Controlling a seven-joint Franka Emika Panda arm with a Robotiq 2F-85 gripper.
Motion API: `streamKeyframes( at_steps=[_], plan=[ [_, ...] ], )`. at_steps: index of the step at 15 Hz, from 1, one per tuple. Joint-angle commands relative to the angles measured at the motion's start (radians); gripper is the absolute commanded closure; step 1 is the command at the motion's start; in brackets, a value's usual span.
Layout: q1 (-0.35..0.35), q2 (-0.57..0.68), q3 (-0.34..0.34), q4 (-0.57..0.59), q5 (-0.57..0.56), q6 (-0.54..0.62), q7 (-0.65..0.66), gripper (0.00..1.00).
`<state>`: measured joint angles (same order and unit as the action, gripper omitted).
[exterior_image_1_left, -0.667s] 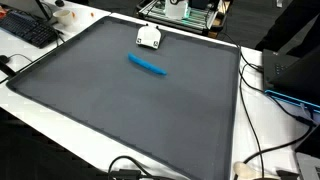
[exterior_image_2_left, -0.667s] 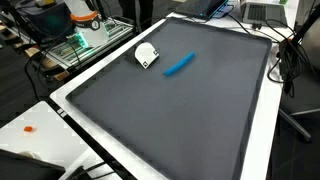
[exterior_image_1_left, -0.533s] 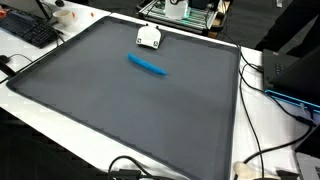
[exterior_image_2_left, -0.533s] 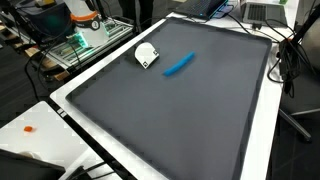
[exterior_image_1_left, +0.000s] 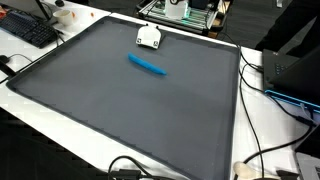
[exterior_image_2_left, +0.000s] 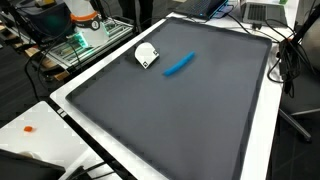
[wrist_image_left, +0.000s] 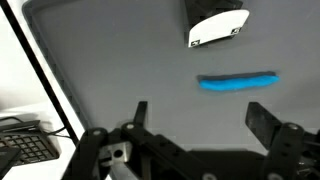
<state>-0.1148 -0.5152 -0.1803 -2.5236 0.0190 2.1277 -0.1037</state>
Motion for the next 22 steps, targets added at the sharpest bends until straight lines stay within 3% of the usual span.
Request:
streamKeyframes(
  at_steps=[1, 5, 12, 19, 22],
  plan=[
    [-0.004, 0.009, 0.076, -0.047, 0.040, -0.021, 0.174, 0.00],
    [-0.003, 0.023, 0.153, -0.101, 0.100, -0.018, 0.420, 0.00],
    [0.003, 0.043, 0.181, -0.182, 0.329, 0.026, 0.648, 0.00],
    [0.015, 0.082, 0.199, -0.255, 0.458, 0.151, 0.727, 0.00],
    [0.024, 0.152, 0.202, -0.228, 0.475, 0.216, 0.749, 0.00]
  ],
)
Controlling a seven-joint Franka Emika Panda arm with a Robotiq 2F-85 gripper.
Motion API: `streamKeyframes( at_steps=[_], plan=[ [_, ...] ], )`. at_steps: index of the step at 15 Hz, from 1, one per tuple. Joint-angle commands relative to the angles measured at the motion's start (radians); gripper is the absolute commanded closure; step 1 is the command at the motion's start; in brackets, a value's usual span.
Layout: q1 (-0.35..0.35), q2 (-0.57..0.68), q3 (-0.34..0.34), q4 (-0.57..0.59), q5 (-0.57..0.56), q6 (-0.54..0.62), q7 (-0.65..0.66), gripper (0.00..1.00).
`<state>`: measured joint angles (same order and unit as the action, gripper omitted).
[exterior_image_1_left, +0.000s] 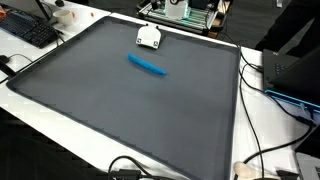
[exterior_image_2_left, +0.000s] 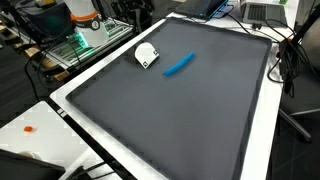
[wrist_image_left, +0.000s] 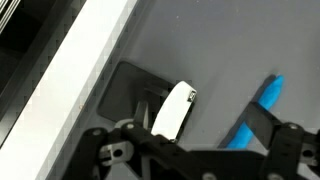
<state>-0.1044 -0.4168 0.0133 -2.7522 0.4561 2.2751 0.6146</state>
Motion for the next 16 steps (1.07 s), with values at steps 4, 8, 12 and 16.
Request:
streamKeyframes(
  at_steps=[4, 8, 12, 16],
  plan=[
    [0.025, 0.124, 0.009, 0.002, 0.044, 0.134, 0.065, 0.00],
    [0.032, 0.185, 0.002, 0.002, 0.046, 0.158, 0.079, 0.00],
    [0.042, 0.231, -0.005, 0.003, 0.070, 0.172, 0.082, 0.00],
    [0.051, 0.270, -0.008, 0.004, 0.111, 0.195, 0.078, 0.00]
  ],
)
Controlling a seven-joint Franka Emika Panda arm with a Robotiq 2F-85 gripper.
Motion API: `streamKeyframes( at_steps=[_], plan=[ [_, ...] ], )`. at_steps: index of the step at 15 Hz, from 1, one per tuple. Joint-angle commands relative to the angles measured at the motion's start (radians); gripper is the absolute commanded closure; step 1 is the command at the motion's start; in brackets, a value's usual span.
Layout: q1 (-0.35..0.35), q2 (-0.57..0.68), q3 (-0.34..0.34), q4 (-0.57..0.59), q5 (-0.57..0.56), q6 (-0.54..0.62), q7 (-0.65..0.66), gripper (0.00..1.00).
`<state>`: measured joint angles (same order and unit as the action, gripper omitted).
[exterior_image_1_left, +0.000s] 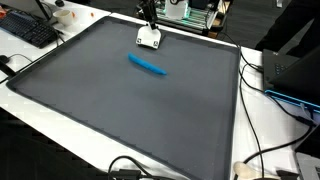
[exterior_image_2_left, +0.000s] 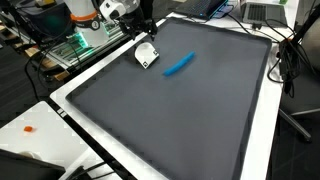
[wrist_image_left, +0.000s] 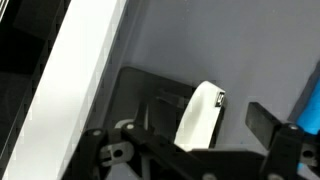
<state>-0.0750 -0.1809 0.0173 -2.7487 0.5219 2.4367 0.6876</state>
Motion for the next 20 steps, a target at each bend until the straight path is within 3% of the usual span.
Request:
streamKeyframes(
  at_steps=[1, 7, 10, 13, 15, 20],
  plan=[
    [0.024, 0.042, -0.013, 0.000, 0.058, 0.043, 0.003, 0.00],
    [0.029, 0.086, -0.009, 0.001, 0.088, 0.121, 0.006, 0.00],
    [0.031, 0.103, -0.008, 0.001, 0.087, 0.157, 0.008, 0.06],
    [0.035, 0.115, -0.007, 0.001, 0.087, 0.184, 0.007, 0.27],
    [0.038, 0.119, -0.007, 0.001, 0.089, 0.198, 0.006, 0.48],
    [0.045, 0.118, -0.007, 0.002, 0.093, 0.216, 0.005, 0.87]
  ],
)
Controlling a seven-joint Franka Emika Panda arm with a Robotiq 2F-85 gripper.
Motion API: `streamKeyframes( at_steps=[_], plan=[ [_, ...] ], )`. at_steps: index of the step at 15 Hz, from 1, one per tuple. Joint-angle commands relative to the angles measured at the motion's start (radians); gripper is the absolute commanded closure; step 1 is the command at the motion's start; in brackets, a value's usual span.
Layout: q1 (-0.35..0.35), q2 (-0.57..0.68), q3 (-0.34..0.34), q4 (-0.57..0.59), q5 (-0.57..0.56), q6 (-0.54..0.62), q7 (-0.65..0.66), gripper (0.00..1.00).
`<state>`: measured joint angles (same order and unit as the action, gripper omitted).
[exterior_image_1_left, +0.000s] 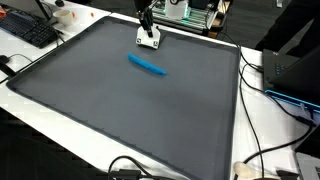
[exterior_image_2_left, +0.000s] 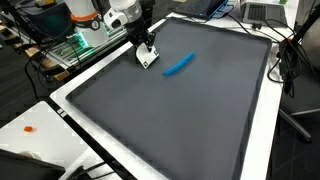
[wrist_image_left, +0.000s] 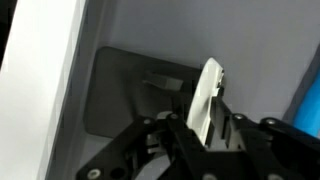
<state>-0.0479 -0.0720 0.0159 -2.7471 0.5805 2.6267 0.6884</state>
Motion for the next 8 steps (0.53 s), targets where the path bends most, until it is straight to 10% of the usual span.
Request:
streamKeyframes(
  at_steps=[1, 8],
  plan=[
    [0.019, 0.008, -0.006, 0.001, 0.035, 0.027, 0.004, 0.93],
    [0.027, -0.015, -0.010, 0.001, 0.158, 0.024, -0.017, 0.98]
  ],
)
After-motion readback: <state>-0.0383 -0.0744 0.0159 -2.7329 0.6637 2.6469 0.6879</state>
